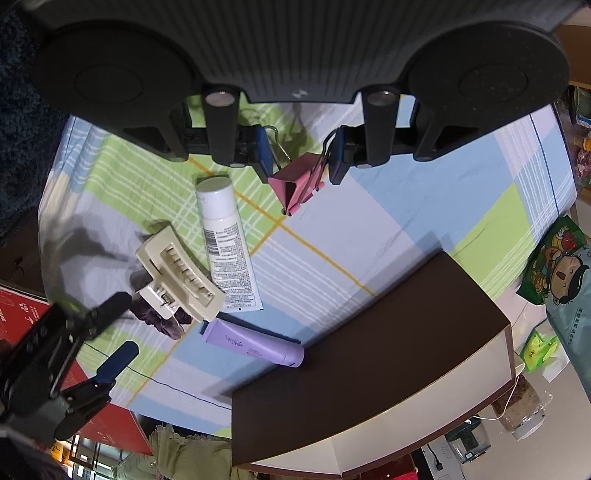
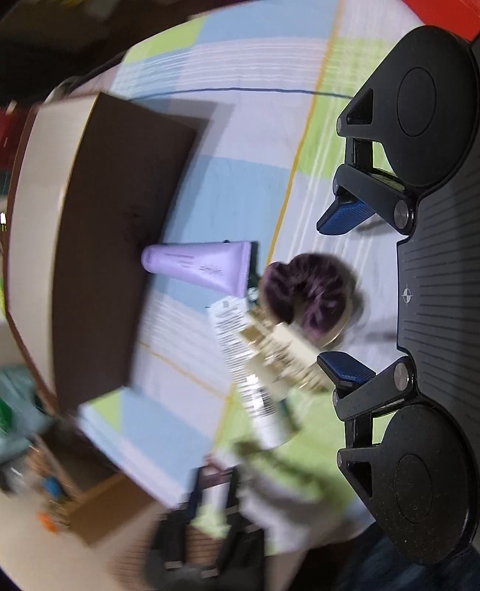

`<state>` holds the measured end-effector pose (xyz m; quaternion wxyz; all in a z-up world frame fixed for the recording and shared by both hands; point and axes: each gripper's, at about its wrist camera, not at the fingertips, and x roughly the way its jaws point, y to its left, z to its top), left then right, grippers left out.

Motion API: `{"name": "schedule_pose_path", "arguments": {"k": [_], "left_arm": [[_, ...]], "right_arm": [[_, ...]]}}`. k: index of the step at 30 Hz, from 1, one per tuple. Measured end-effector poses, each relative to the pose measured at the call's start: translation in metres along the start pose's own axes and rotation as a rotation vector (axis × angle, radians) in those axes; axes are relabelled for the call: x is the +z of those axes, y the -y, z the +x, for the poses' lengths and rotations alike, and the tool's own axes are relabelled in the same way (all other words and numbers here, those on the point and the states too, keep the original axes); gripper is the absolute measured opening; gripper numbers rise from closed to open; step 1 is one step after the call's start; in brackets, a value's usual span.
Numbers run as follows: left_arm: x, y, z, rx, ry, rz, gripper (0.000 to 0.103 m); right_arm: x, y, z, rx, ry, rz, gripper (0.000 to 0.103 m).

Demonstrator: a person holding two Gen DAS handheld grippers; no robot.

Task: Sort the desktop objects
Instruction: 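Grasp the pink binder clip with the left gripper while the right grasps the purple scrunchie, then carry the binder clip and scrunchie up and over the box interior with both grippers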

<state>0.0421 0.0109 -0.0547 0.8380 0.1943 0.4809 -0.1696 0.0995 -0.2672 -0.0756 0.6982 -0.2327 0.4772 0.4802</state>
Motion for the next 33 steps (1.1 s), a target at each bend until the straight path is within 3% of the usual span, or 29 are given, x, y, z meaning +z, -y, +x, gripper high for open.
{"name": "schedule_pose_path", "arguments": {"k": [6,9,10,12,16,24,33], "left_arm": [[0.000,0.002,-0.001,0.005,0.000,-0.005,0.029],[0.000,0.002,-0.003,0.008,0.000,-0.013,0.029],[0.000,0.002,-0.004,0.010,0.000,-0.017,0.029],[-0.002,0.002,-0.005,0.017,-0.003,-0.026,0.029],[-0.004,0.000,-0.008,0.024,-0.007,-0.058,0.029],[0.002,-0.001,-0.016,0.014,0.000,-0.103,0.028],[0.029,-0.012,-0.041,-0.018,0.060,-0.116,0.028]], "right_arm": [[-0.002,-0.009,0.024,-0.015,0.030,-0.216,0.073],[0.000,-0.012,0.033,0.000,0.038,-0.255,0.072],[0.000,-0.012,0.036,0.007,0.040,-0.264,0.067],[0.001,-0.013,0.040,0.013,0.022,-0.282,0.042],[0.002,-0.004,0.036,0.017,0.019,-0.221,0.029],[0.002,0.019,0.010,0.109,-0.021,-0.027,0.026],[0.027,0.036,-0.051,0.238,0.043,0.088,0.026]]}}
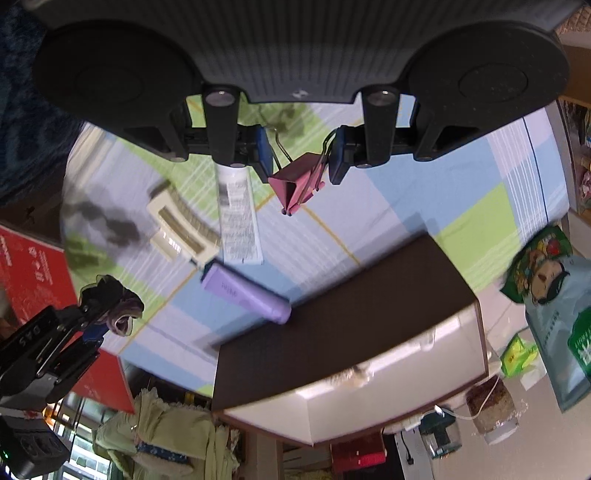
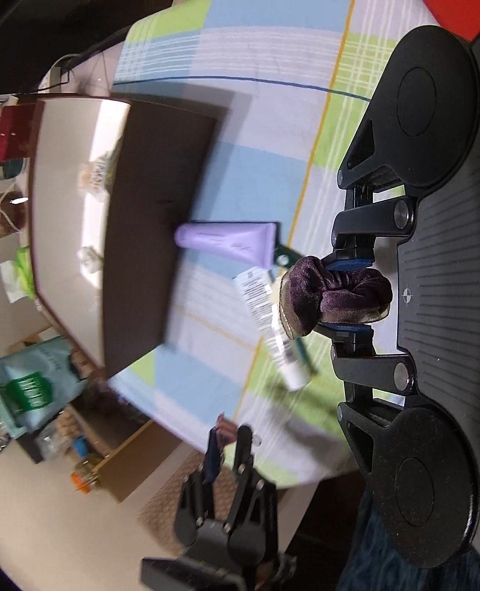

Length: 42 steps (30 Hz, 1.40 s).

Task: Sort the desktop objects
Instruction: 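Carry the binder clip and scrunchie up and over the box interior with both grippers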

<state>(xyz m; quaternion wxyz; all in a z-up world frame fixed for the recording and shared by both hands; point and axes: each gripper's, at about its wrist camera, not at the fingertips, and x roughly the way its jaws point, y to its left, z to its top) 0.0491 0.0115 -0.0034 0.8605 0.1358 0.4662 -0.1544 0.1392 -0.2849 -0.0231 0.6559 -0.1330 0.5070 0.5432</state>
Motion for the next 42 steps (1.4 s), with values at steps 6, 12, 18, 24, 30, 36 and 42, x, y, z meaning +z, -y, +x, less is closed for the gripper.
{"name": "schedule_pose_path", "arguments": {"k": [6,12,18,24,30,36,42], "left_arm": [[0.027,-0.008,-0.015,-0.009,0.034,0.029,0.028],[0.056,-0.018,-0.028,-0.006,0.085,0.057,0.028],[0.087,-0.027,-0.032,0.019,0.131,0.101,0.028],[0.128,-0.043,-0.027,0.041,0.180,0.129,0.028],[0.169,-0.058,-0.004,0.029,0.184,0.132,0.028],[0.196,-0.074,0.029,0.002,0.151,0.107,0.028],[0.205,-0.089,0.062,-0.013,0.100,0.097,0.028]], "right_arm": [[0.028,0.002,-0.033,0.042,0.037,-0.001,0.026],[0.054,0.005,-0.054,0.015,0.075,-0.046,0.026],[0.081,0.014,-0.064,-0.016,0.120,-0.077,0.026],[0.116,0.025,-0.061,-0.025,0.149,-0.100,0.026],[0.154,0.041,-0.042,-0.028,0.133,-0.121,0.026],[0.182,0.058,-0.010,-0.053,0.069,-0.160,0.026],[0.196,0.075,0.021,-0.053,-0.017,-0.191,0.026]]}}
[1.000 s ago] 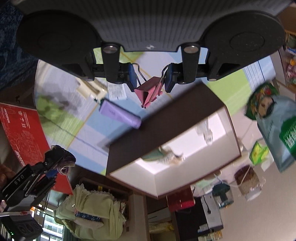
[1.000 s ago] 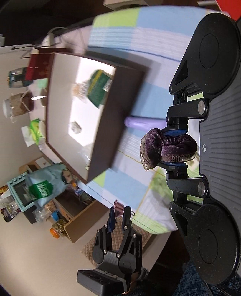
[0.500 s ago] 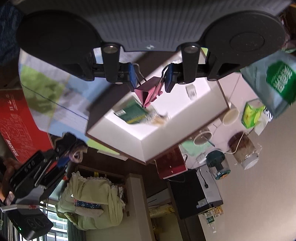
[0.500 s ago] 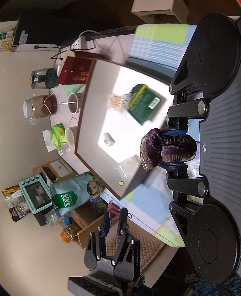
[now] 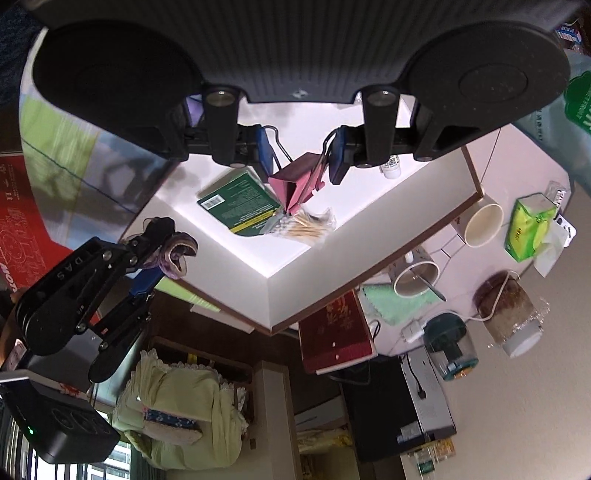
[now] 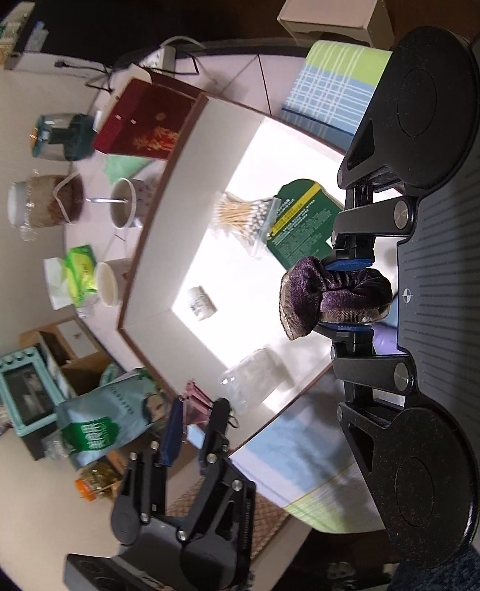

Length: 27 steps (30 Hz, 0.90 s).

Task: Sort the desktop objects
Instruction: 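Carry the binder clip and scrunchie up and over the box interior with both grippers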

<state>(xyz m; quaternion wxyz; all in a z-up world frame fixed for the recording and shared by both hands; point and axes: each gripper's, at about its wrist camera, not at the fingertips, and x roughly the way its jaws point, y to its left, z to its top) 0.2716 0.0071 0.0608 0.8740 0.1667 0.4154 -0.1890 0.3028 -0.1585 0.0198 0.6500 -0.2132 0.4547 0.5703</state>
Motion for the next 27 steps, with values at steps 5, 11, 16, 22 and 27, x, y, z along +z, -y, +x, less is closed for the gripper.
{"name": "schedule_pose_path", "arguments": {"k": [5,11,16,22,27], "left_arm": [[0.002,-0.014,0.028,-0.010,-0.042,-0.013,0.028],[0.002,-0.022,0.060,-0.029,-0.092,-0.013,0.028],[0.001,-0.028,0.081,-0.047,-0.131,-0.005,0.028],[-0.001,-0.038,0.104,-0.044,-0.183,0.002,0.028],[-0.004,-0.044,0.119,-0.044,-0.208,-0.001,0.028]], "right_arm": [[0.004,0.012,0.027,0.012,-0.094,-0.003,0.026],[0.010,0.024,0.064,0.005,-0.225,0.003,0.026],[0.012,0.026,0.087,-0.003,-0.317,-0.006,0.026],[0.010,0.031,0.107,-0.055,-0.419,-0.012,0.026],[0.008,0.027,0.122,-0.148,-0.474,-0.068,0.026]]}}
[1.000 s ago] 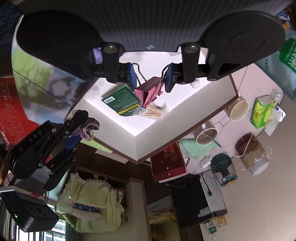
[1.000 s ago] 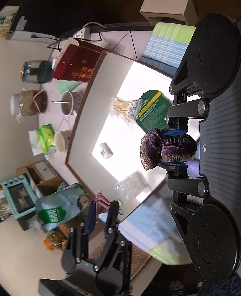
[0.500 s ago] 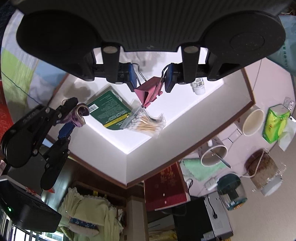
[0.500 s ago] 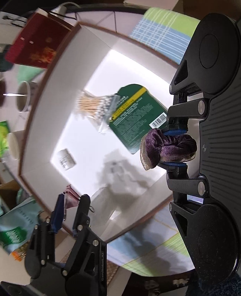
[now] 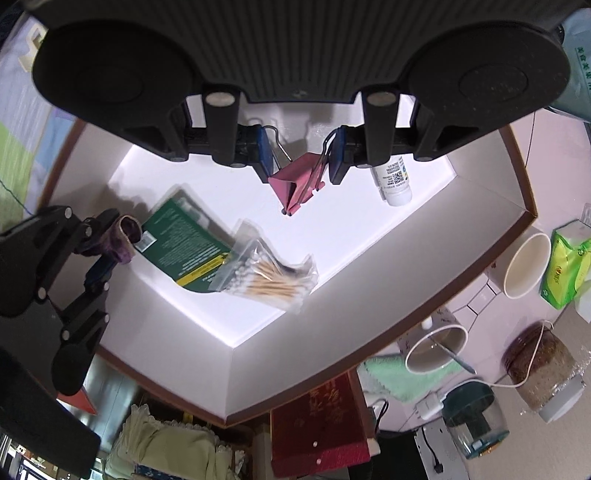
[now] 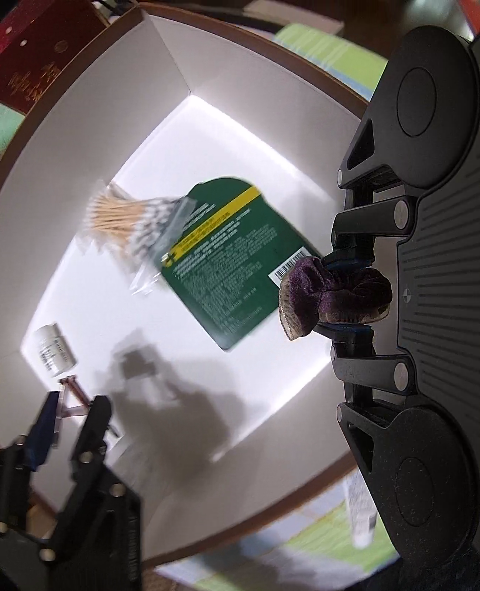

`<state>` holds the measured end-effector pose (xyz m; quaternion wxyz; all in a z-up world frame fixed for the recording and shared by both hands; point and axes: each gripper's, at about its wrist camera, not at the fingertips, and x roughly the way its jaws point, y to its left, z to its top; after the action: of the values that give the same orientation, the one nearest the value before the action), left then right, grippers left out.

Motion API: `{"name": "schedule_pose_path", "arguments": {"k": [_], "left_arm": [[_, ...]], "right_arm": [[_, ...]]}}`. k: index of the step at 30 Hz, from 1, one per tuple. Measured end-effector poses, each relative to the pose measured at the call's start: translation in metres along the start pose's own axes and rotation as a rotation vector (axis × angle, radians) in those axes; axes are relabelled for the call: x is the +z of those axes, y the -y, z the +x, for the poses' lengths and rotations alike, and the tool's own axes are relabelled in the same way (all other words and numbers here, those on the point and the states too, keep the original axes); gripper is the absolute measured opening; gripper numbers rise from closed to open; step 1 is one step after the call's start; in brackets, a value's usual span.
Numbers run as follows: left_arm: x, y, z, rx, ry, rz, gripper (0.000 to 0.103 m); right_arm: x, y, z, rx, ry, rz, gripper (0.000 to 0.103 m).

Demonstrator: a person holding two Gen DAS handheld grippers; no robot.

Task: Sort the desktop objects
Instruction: 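Open the left gripper to drop the binder clip while the right releases the scrunchie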

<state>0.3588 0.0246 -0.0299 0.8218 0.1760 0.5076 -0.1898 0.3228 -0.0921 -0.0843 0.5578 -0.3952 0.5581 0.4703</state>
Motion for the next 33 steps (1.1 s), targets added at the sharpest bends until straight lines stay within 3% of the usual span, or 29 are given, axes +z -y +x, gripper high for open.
{"name": "schedule_pose_path", "arguments": {"k": [5,6,10,16,33], "left_arm": [[-0.003,-0.002,0.010,-0.007,-0.014,0.001,0.028],[-0.003,-0.002,0.011,-0.006,-0.018,0.003,0.028],[-0.002,-0.005,0.018,-0.006,-0.026,-0.001,0.029],[0.001,-0.005,0.021,-0.023,-0.023,0.005,0.041],[0.001,0.001,0.011,-0.015,-0.009,0.007,0.050]], "right_arm": [[0.001,-0.004,0.011,-0.074,-0.016,-0.025,0.027],[0.000,-0.004,0.011,-0.077,-0.013,-0.027,0.039],[-0.002,-0.005,0.010,-0.085,0.016,-0.033,0.056],[-0.005,-0.003,0.007,-0.070,0.045,-0.024,0.060],[-0.003,-0.004,-0.020,-0.057,0.090,0.003,0.068]]}}
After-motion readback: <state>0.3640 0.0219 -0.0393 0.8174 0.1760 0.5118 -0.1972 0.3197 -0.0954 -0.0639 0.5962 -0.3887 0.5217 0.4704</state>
